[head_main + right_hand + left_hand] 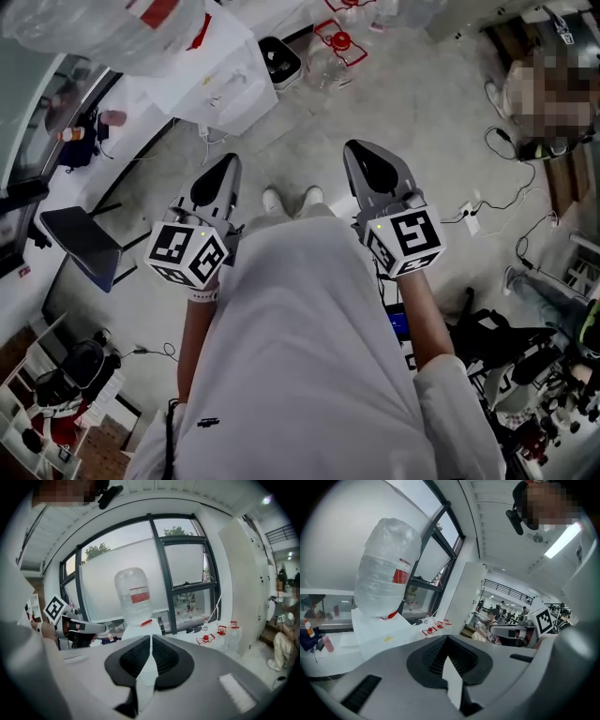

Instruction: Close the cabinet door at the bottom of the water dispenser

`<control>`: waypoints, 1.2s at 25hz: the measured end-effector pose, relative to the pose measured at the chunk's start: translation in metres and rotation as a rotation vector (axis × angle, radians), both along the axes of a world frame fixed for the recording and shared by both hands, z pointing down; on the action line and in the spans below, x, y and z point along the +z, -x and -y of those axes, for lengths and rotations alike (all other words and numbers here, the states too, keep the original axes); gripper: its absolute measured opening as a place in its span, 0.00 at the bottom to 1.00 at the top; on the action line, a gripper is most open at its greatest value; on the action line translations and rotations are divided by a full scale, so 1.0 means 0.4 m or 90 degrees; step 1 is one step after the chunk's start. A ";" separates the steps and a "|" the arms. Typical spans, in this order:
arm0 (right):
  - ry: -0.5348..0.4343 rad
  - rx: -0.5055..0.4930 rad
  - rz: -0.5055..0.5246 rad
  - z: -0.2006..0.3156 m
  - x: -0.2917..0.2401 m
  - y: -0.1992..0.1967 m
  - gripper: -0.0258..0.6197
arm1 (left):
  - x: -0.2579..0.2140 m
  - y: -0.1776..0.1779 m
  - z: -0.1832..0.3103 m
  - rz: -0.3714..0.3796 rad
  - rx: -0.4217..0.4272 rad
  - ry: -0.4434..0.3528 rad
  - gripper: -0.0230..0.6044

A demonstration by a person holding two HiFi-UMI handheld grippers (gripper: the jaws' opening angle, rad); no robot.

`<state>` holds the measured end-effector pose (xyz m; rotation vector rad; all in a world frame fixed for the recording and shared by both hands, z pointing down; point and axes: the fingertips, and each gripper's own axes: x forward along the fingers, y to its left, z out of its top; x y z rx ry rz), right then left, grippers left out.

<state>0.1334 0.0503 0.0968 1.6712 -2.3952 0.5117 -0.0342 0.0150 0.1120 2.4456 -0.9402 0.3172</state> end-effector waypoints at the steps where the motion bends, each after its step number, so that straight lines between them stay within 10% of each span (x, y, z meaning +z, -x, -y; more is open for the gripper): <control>1: -0.001 0.011 0.012 0.000 -0.005 -0.004 0.06 | -0.001 -0.003 -0.001 0.000 0.002 -0.002 0.04; 30: -0.023 -0.060 -0.040 -0.013 -0.033 0.116 0.06 | -0.019 -0.008 -0.056 -0.001 0.049 0.002 0.04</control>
